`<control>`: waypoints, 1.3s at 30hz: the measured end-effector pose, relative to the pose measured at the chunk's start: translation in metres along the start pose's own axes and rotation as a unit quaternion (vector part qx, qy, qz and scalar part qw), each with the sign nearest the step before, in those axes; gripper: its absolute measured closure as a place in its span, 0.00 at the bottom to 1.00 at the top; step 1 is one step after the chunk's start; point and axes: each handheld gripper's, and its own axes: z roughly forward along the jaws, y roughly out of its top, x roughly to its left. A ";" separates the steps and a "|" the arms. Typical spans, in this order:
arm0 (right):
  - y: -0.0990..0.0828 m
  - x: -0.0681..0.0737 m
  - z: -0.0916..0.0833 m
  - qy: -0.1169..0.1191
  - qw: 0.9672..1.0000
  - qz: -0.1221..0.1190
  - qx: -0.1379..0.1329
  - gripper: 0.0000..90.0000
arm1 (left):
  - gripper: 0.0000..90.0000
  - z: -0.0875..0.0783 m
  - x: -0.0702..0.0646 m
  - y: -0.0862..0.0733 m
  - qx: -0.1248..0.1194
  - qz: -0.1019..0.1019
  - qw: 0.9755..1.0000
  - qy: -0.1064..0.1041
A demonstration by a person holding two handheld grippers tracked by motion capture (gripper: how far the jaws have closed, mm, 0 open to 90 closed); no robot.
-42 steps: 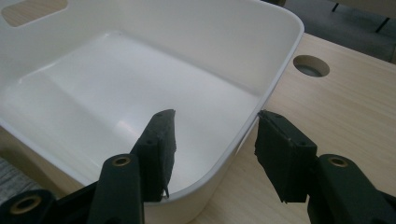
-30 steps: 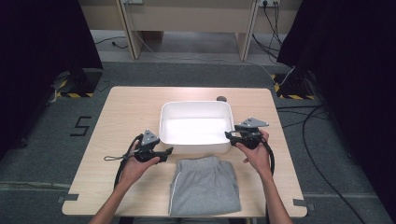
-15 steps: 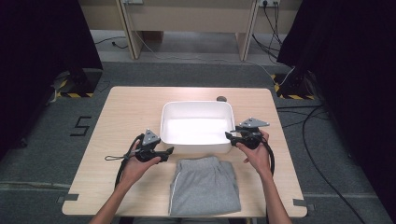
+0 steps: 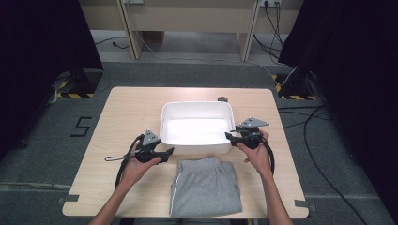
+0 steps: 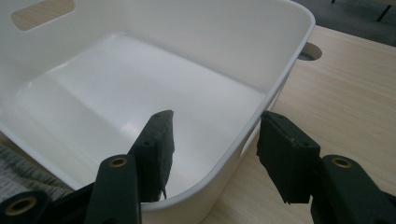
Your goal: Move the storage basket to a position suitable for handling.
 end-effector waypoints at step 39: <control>0.000 0.008 -0.041 0.004 0.999 0.020 -0.044 0.31 | 0.22 -0.040 0.000 -0.015 -0.018 -0.038 0.999 -0.011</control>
